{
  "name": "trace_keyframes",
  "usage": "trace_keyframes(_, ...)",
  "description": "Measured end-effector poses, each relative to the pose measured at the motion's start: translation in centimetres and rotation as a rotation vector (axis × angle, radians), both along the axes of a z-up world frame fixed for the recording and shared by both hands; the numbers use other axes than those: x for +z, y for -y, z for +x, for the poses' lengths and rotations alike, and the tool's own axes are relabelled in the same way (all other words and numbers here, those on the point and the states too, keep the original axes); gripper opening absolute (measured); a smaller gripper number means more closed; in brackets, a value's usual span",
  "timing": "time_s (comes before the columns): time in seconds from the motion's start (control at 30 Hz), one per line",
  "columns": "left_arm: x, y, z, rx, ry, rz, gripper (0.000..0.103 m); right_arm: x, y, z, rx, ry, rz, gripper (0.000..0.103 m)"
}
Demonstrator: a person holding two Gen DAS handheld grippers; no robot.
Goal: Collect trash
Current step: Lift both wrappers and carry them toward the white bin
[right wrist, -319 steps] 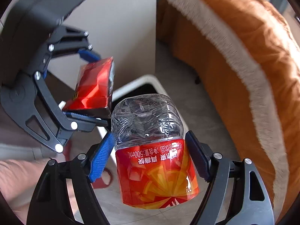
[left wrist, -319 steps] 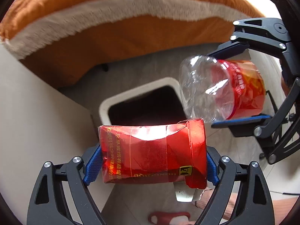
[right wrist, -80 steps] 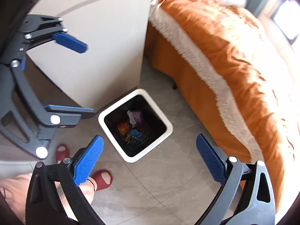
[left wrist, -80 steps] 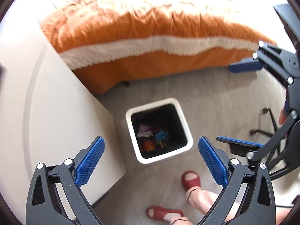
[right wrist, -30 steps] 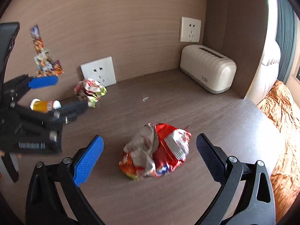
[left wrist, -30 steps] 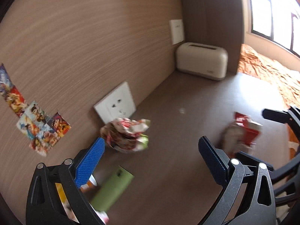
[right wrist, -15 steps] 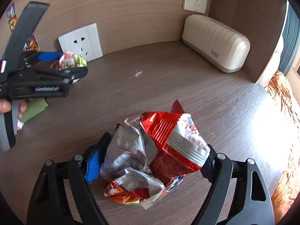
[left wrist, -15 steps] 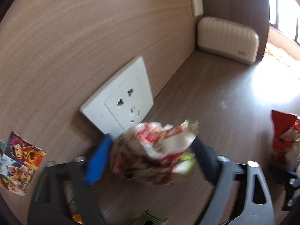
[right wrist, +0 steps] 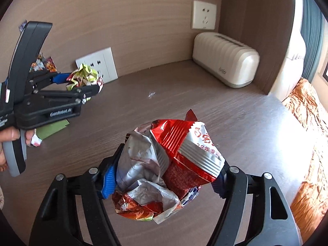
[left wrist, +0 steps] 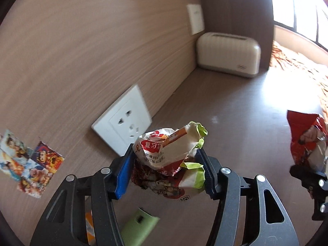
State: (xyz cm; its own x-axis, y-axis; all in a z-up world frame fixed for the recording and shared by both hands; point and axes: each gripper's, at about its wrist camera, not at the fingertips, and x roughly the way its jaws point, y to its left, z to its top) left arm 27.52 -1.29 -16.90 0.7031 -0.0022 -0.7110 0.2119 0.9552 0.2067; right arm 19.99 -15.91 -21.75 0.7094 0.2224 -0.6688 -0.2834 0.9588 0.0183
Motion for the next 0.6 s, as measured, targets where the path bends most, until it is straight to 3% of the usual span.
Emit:
trace_keyframes(0.37,3.1,8.4,-6.1,-0.177,0.036,0.016,0.057,2.0,5.9,-5.3,-0.087,0.062,0.009,0.073)
trace_keyframes(0.6,3.5,16.3,-9.1,-0.336,0.029,0.019,0.057,2.1,11.6,-9.4,-0.18,0.066,0.009,0.073)
